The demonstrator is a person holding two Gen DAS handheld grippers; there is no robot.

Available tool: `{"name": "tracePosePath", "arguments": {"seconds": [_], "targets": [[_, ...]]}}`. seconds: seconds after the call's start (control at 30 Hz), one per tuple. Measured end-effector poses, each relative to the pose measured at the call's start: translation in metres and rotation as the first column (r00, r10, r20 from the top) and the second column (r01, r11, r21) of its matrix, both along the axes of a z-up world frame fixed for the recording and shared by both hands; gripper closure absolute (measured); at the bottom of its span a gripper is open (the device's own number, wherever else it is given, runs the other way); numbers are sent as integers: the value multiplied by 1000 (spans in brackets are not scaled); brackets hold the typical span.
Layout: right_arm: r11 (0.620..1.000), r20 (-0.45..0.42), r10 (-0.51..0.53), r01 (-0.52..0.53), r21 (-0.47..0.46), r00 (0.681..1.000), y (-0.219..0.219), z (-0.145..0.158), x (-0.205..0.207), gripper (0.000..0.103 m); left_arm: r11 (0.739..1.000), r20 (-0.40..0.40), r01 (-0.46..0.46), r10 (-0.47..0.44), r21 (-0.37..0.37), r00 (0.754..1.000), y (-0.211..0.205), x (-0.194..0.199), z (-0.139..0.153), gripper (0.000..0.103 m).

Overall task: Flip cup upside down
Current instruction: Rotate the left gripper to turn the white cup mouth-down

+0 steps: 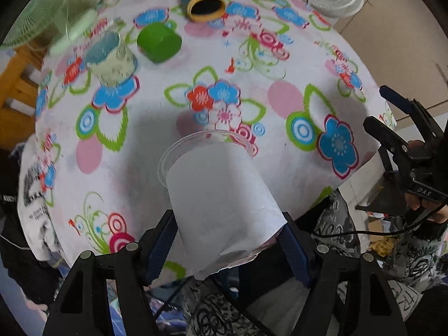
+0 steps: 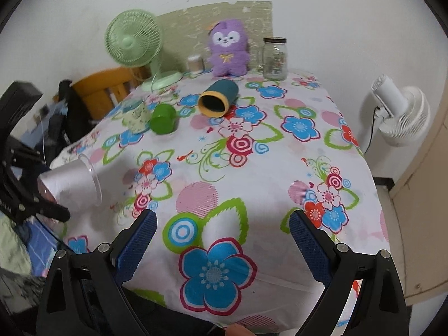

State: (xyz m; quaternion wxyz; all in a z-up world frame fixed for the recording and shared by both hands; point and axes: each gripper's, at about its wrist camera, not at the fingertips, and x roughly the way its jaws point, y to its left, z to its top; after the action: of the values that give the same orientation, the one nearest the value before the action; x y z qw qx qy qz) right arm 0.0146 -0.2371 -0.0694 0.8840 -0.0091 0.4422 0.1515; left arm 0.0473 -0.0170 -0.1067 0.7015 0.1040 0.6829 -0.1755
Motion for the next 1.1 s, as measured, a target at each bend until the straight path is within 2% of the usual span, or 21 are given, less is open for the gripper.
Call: {"name": "tracePosePath", "arguments": {"seconds": [0.13,0.2,0.3,0.7,1.1], "targets": [[1000,-8,7,-7,0,1000,3,-3,1,6,1000,-98,-18,18,3,995,3,6,-15,28],[1000,-10,11,-11,-4,1000,5,-5,1,6,999,-107,-10,13,32,994,2,10,-19,28],[1000,-13,17,-17,-10,1000,6,-6,1,6,999,-131,-19,22,28,991,2,16,-21,28],[999,-46,44,-44,-2,998,15,-18,12,6,1000,-166,-27,28,9,986,-7,33,-28,28],[984,-69,180,-179,20,981,43,-25,3,6,999,-171,-50,49,-3,984,-12,51,-30,27]]}}
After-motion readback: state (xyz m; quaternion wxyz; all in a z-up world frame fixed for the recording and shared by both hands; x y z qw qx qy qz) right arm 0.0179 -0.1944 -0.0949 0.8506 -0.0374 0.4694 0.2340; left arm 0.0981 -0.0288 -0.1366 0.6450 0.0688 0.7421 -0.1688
